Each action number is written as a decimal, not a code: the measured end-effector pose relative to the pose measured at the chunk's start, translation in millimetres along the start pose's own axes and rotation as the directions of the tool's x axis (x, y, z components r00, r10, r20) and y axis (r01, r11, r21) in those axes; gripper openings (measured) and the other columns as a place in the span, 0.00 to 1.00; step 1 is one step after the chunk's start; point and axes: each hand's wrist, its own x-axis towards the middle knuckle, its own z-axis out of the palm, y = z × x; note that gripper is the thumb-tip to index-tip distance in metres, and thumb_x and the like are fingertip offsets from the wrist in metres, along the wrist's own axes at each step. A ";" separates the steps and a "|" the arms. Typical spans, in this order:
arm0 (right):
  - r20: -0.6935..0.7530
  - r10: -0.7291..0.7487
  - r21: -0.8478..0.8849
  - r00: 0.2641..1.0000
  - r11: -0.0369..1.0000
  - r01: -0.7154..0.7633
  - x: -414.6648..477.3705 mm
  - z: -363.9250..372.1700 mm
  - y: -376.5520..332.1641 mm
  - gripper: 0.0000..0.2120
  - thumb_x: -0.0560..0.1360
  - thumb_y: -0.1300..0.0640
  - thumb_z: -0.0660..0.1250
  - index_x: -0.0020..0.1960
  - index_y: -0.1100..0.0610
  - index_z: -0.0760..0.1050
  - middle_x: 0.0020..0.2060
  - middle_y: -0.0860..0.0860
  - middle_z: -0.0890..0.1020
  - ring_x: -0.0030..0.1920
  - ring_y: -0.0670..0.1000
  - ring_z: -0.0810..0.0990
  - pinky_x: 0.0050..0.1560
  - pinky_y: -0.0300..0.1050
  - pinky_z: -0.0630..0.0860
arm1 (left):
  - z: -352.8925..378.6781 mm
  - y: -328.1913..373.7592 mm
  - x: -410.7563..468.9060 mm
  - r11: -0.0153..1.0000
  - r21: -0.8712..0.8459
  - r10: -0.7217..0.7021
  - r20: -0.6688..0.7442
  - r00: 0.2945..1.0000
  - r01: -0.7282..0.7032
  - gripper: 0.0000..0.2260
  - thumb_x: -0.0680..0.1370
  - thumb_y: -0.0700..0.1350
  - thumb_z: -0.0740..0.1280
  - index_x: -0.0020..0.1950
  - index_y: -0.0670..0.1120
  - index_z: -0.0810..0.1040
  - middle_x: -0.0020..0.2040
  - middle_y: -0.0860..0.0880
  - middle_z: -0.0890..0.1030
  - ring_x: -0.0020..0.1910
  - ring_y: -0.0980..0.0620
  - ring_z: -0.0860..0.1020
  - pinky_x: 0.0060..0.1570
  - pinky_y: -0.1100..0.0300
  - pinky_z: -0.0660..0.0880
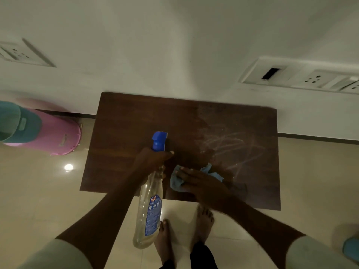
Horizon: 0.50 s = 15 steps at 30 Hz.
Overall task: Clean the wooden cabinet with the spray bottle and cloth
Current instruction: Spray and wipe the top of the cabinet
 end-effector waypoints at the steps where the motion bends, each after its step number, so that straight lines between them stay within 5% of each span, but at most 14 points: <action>1: -0.081 0.116 0.022 0.990 0.993 -0.115 9.0 -8.2 16.3 0.26 0.68 0.55 0.73 0.66 0.48 0.74 0.69 0.50 0.72 0.70 0.52 0.69 0.68 0.50 0.66 | 0.6 0.8 1.0 1.000 -0.007 -0.011 0.010 1.000 0.011 0.14 0.71 0.46 0.72 0.51 0.43 0.73 0.33 0.46 0.76 0.30 0.50 0.76 0.31 0.55 0.77; 5: -0.191 0.387 0.176 0.902 0.918 -0.356 53.1 -27.7 68.0 0.27 0.71 0.68 0.67 0.69 0.58 0.70 0.74 0.54 0.62 0.75 0.54 0.58 0.73 0.54 0.61 | 4.4 6.8 6.5 1.000 -0.011 -0.020 0.027 0.999 0.020 0.13 0.71 0.45 0.73 0.49 0.43 0.72 0.33 0.46 0.75 0.29 0.50 0.76 0.29 0.56 0.76; 8: -0.201 0.477 0.219 0.856 0.873 -0.435 50.8 -16.8 45.4 0.21 0.78 0.58 0.60 0.71 0.58 0.68 0.74 0.55 0.64 0.75 0.53 0.56 0.74 0.53 0.59 | 7.1 14.7 9.8 0.999 0.026 -0.020 0.015 1.000 0.019 0.13 0.71 0.45 0.72 0.50 0.43 0.73 0.35 0.45 0.77 0.31 0.50 0.76 0.29 0.57 0.76; 10: -0.192 0.448 0.242 0.873 0.884 -0.400 29.1 -4.5 16.1 0.21 0.80 0.52 0.54 0.70 0.57 0.69 0.72 0.54 0.66 0.75 0.51 0.59 0.73 0.52 0.62 | 8.2 19.0 12.7 0.999 0.025 -0.024 0.018 1.000 0.024 0.15 0.71 0.46 0.73 0.52 0.42 0.73 0.36 0.45 0.77 0.32 0.50 0.77 0.29 0.57 0.76; 13: -0.139 0.261 0.147 0.955 0.959 -0.241 6.1 4.9 8.5 0.21 0.76 0.57 0.59 0.68 0.56 0.69 0.73 0.53 0.65 0.75 0.51 0.57 0.71 0.52 0.66 | 8.5 25.1 16.7 1.000 -0.001 -0.013 0.032 0.999 0.013 0.16 0.70 0.46 0.73 0.53 0.42 0.74 0.35 0.45 0.77 0.31 0.50 0.77 0.30 0.55 0.76; 15: -0.226 0.350 0.134 0.909 0.935 -0.327 20.0 3.1 28.1 0.18 0.77 0.58 0.60 0.67 0.56 0.71 0.71 0.55 0.68 0.73 0.52 0.63 0.69 0.51 0.69 | 8.5 28.6 21.5 1.000 -0.010 0.000 0.029 1.000 0.001 0.17 0.70 0.46 0.73 0.54 0.41 0.74 0.34 0.46 0.76 0.30 0.50 0.77 0.30 0.56 0.76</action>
